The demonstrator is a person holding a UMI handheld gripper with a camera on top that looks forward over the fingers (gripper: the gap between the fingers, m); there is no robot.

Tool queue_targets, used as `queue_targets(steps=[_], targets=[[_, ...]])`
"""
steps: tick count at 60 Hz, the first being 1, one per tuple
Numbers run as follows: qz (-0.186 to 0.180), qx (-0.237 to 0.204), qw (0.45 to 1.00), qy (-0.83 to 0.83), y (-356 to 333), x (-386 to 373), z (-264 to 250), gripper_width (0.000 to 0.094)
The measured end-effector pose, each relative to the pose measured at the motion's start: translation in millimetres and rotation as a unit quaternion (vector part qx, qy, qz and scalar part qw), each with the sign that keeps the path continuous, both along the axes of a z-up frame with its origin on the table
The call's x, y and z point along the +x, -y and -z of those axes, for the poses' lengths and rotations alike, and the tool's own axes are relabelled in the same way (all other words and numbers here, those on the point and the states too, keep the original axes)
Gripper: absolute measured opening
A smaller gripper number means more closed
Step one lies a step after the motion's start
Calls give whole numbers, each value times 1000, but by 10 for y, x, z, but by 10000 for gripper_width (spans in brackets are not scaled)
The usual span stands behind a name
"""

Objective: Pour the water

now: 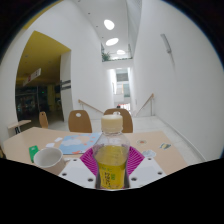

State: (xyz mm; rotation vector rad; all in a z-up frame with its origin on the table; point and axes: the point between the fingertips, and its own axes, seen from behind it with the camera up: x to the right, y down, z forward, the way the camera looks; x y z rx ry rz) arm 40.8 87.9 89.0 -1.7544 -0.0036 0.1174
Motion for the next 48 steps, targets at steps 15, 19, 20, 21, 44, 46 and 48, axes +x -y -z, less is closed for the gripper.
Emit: queue_targets(steps=[15,19,20,21,44,46,48], targets=[[-22,-2,999,36,74,7,61,373],[-26,-5,999,44,77,30,64,489],[-26,-8,999,45,78,37,77,516],[-26,-12,998,47,84,46,97,540],[-56,-76,996,-5,1178,167,262,852],[-65,-80,995,-7,1300,168,270,852],[-74,-83,994,-10,1411,178,291,852]])
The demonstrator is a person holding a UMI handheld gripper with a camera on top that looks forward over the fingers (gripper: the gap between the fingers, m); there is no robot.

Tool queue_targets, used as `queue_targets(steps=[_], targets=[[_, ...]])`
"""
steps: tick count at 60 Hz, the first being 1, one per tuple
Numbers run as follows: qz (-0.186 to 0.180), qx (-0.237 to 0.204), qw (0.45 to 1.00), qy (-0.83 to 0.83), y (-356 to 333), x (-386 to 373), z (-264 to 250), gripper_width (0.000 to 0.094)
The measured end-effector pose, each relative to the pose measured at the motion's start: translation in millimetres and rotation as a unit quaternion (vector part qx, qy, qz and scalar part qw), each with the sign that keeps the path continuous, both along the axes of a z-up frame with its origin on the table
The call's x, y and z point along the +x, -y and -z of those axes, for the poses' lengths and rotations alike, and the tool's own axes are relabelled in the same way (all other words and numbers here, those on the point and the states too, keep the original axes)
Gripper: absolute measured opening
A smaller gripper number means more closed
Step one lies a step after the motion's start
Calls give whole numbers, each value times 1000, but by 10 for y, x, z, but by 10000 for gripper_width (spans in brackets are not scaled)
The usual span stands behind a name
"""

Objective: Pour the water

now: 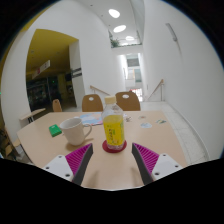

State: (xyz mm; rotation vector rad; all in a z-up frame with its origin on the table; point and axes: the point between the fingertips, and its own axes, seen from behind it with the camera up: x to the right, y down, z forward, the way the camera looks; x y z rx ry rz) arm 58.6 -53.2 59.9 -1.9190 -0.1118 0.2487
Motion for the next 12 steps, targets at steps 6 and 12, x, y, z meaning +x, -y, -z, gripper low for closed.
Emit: queue_targets(steps=[6,12], targets=[[-11,-1,1000,-17,325,85,8,850],[-22,-4,999,-34,512,210,35,851]])
